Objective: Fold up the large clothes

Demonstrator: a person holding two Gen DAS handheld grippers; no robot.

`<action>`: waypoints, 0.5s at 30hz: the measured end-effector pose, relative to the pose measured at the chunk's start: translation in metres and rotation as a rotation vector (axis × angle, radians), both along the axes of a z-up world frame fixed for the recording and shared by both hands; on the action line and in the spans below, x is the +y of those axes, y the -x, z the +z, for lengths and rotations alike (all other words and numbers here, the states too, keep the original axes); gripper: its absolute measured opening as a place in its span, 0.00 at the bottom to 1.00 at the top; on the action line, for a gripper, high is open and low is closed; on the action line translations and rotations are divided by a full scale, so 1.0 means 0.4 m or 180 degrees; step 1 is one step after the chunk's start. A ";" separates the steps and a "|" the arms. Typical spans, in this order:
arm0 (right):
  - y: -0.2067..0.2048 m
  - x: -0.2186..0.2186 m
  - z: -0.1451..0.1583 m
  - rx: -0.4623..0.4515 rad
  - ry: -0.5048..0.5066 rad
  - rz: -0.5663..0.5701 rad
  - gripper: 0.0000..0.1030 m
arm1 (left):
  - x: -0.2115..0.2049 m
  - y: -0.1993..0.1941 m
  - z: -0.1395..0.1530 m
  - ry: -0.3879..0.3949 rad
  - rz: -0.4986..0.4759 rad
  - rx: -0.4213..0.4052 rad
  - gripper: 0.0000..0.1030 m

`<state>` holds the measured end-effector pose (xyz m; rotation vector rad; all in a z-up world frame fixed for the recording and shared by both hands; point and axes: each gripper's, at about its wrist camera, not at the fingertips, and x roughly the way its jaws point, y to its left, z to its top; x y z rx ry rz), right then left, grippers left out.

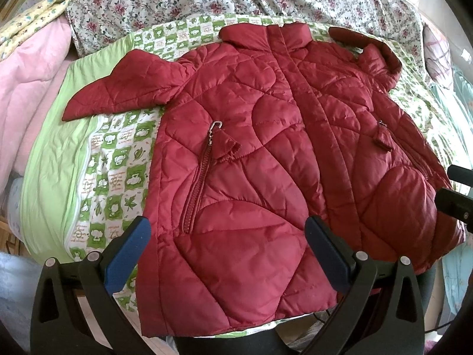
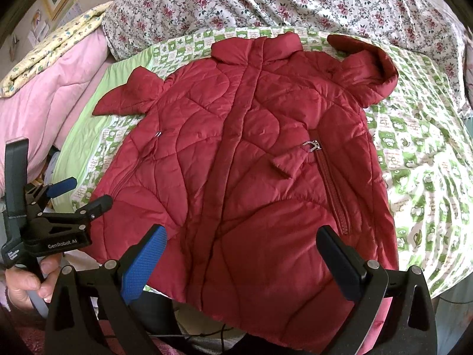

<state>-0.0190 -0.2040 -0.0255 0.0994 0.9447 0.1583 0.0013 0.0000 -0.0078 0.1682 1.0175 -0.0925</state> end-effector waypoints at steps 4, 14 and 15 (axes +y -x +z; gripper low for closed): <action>-0.004 0.000 0.000 0.0003 0.0022 0.0000 0.99 | -0.001 -0.008 -0.013 0.0027 -0.0024 0.0036 1.00; -0.038 -0.011 -0.009 0.0094 -0.0091 -0.0002 0.99 | 0.003 -0.042 -0.024 0.0105 -0.0026 0.0083 1.00; -0.040 -0.013 -0.010 0.0110 -0.0073 -0.0006 0.99 | 0.005 -0.044 -0.025 0.0114 -0.0029 0.0097 1.00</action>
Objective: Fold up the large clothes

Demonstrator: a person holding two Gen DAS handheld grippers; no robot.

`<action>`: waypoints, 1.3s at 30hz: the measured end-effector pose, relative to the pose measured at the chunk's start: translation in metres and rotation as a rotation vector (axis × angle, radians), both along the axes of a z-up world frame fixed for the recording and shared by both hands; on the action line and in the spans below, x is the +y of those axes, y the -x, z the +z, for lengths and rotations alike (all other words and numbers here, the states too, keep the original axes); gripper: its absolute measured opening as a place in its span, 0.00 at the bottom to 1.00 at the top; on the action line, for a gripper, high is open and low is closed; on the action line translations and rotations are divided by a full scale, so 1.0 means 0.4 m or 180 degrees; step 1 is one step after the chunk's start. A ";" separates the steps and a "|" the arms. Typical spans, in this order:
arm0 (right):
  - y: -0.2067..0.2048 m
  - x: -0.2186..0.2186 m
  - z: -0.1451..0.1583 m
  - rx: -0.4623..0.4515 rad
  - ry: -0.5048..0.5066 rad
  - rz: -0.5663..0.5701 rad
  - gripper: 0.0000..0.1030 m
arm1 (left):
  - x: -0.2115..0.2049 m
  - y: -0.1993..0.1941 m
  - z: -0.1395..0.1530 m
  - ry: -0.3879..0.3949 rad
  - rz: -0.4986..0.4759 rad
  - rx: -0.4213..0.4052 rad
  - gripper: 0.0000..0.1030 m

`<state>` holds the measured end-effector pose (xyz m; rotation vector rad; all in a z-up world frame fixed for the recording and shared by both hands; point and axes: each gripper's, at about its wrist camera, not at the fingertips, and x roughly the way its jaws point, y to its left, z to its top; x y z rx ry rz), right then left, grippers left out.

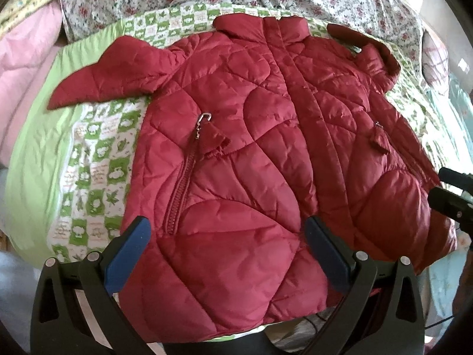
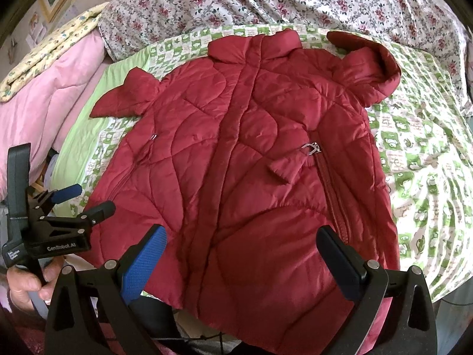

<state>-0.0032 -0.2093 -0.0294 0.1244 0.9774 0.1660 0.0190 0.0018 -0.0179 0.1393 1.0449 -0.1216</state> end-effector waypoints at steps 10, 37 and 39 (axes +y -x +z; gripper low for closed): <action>-0.070 -0.079 0.019 -0.0063 -0.0011 -0.0147 0.99 | 0.008 -0.046 -0.014 0.0138 0.0015 0.0067 1.00; -0.675 -0.498 0.105 -0.0553 0.0521 -0.1022 0.99 | 0.050 -0.307 -0.042 0.0479 0.0261 0.0150 1.00; -0.729 -0.518 0.083 -0.0478 0.0549 -0.1054 0.99 | 0.040 -0.320 -0.053 0.0418 0.0188 0.0188 1.00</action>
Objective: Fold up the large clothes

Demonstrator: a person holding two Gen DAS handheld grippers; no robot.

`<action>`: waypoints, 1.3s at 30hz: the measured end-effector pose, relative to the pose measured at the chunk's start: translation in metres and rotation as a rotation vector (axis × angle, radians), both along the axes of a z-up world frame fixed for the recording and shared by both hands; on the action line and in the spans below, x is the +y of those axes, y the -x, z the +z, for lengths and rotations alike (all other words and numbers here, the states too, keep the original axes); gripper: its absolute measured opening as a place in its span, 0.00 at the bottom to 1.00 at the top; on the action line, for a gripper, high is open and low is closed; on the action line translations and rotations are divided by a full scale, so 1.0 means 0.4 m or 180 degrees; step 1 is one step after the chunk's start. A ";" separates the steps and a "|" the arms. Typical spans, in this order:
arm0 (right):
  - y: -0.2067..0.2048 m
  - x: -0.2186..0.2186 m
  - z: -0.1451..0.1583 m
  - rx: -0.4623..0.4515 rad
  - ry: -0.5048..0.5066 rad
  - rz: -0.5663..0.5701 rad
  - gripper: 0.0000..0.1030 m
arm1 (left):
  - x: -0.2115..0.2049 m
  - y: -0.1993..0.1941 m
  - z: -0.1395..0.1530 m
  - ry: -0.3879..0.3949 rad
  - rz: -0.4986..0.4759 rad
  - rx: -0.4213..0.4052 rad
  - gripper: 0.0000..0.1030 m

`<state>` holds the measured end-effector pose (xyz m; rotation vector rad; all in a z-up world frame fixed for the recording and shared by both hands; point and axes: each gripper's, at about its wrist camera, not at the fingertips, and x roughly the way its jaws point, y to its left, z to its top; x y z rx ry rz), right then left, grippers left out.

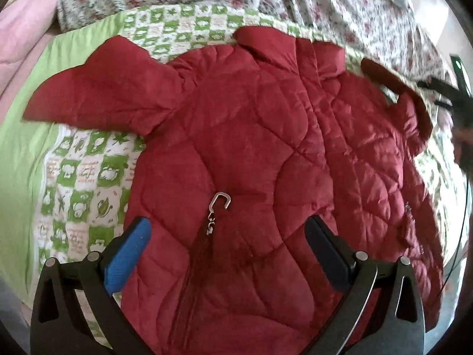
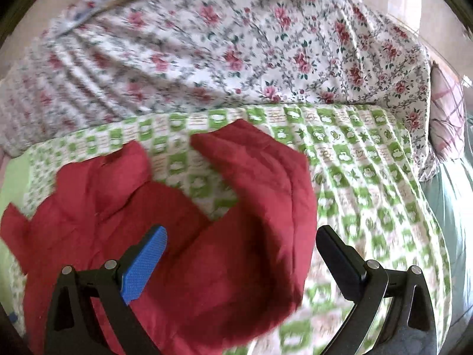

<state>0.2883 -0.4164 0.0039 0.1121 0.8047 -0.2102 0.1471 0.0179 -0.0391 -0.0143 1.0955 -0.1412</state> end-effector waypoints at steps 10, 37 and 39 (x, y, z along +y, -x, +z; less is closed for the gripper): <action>-0.168 -0.048 -0.101 0.0241 0.0219 -0.0114 0.86 | -0.010 -0.036 -0.018 0.0038 -0.0037 0.0056 1.00; 0.128 0.460 -0.023 -0.0276 -0.0630 0.1523 0.21 | 0.062 -0.068 0.017 0.1031 0.0025 0.0083 1.00; 0.144 0.534 -0.050 -0.0215 -0.0641 0.1694 0.21 | 0.075 -0.081 0.024 0.1153 0.0024 0.0078 1.00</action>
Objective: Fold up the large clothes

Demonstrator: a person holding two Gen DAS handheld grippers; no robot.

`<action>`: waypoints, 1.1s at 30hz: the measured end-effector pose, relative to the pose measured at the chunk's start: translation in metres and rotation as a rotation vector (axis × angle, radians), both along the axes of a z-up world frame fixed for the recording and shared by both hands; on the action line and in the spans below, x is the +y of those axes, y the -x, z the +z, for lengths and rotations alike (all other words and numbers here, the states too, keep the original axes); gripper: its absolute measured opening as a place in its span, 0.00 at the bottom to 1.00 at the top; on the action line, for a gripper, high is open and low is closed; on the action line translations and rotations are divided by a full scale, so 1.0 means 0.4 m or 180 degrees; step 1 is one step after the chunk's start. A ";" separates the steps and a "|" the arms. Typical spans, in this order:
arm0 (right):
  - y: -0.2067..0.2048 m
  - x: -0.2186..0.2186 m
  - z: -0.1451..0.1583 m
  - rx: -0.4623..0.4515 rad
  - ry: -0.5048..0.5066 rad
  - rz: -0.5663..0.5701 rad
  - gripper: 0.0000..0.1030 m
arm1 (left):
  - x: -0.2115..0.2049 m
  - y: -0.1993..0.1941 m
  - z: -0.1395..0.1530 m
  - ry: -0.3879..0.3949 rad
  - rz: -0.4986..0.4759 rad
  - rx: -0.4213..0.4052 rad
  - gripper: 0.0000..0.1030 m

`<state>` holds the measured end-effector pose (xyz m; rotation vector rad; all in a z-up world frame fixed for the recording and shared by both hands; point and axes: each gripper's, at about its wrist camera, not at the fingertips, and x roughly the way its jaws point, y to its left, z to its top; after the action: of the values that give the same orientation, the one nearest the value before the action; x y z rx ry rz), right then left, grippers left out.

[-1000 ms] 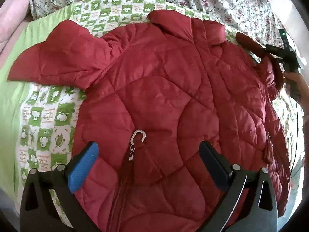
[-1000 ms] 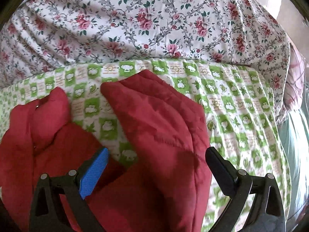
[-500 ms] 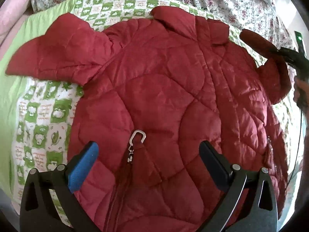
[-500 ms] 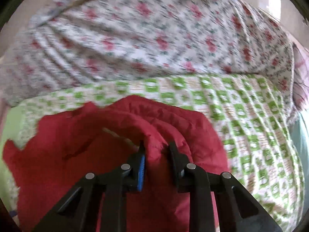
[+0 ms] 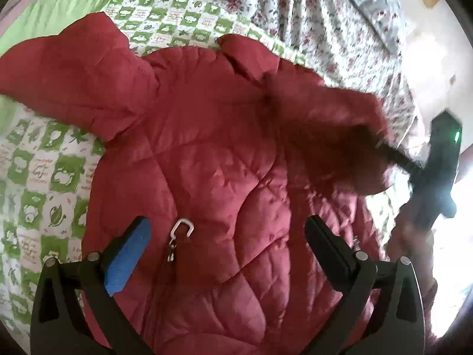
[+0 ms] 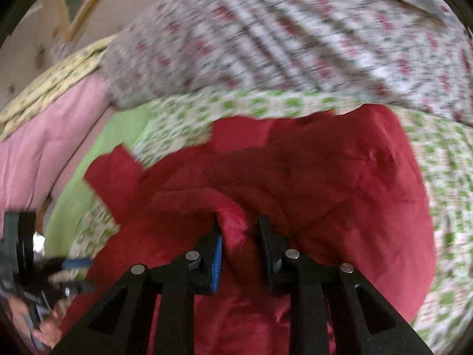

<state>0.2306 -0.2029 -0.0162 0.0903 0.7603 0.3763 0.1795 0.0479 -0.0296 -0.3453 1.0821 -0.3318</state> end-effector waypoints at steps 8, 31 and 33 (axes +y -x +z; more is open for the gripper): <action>0.042 0.115 -0.117 0.0284 0.0036 0.0217 0.22 | 0.057 -0.103 -0.050 0.0528 0.0114 0.0244 1.00; 0.091 -0.098 -0.058 -0.0039 -0.0192 -0.0559 0.64 | 0.041 -0.288 0.022 -0.0323 -0.0314 -0.0625 0.14; 0.061 -0.136 -0.071 0.0006 -0.0116 -0.0712 0.65 | 0.027 -0.291 0.002 -0.0512 -0.0340 -0.0625 0.14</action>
<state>0.2062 -0.2572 -0.0448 0.2081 0.7369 0.1774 0.2958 0.0587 -0.0286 -0.1089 0.9290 -0.3633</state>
